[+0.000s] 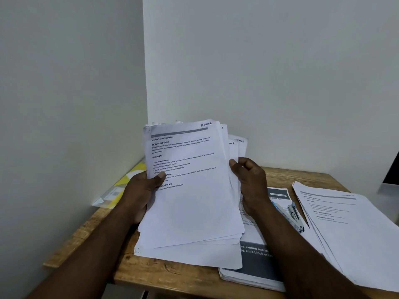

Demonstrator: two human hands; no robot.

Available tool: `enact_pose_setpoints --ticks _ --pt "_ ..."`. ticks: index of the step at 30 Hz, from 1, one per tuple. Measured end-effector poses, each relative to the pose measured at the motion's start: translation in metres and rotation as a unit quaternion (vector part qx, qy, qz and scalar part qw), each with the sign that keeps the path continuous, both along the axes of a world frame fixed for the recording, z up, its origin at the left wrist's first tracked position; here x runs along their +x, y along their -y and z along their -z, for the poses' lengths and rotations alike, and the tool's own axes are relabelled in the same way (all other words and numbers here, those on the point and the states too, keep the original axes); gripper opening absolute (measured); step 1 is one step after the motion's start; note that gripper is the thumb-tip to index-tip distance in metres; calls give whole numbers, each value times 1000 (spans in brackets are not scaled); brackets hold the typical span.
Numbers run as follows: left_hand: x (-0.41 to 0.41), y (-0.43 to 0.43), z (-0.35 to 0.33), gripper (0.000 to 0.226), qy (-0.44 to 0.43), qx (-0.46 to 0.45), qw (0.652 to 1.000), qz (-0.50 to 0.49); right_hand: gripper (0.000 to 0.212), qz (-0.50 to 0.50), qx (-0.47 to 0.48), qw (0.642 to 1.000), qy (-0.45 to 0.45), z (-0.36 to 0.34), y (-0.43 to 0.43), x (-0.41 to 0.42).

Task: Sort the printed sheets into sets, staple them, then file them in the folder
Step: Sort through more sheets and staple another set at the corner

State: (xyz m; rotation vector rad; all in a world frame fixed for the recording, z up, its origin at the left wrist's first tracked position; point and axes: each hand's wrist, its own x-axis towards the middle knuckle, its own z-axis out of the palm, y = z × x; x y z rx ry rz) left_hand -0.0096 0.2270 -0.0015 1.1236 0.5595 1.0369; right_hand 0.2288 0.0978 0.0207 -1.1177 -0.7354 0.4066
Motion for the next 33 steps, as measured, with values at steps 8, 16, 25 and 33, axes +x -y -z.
enact_pose_setpoints --ticks 8,16,25,33 --pt "0 0 2 30 -8 4 1000 6 33 37 -23 999 25 6 -8 1" --pt "0 -3 3 27 -25 5 1000 -9 15 21 19 1000 -12 4 -5 2" --pt "-2 -6 4 29 -35 -10 999 -26 26 97 24 994 44 -6 11 1" --pt "-6 -7 0 9 -67 7 981 -182 63 276 57 959 40 -22 24 23"
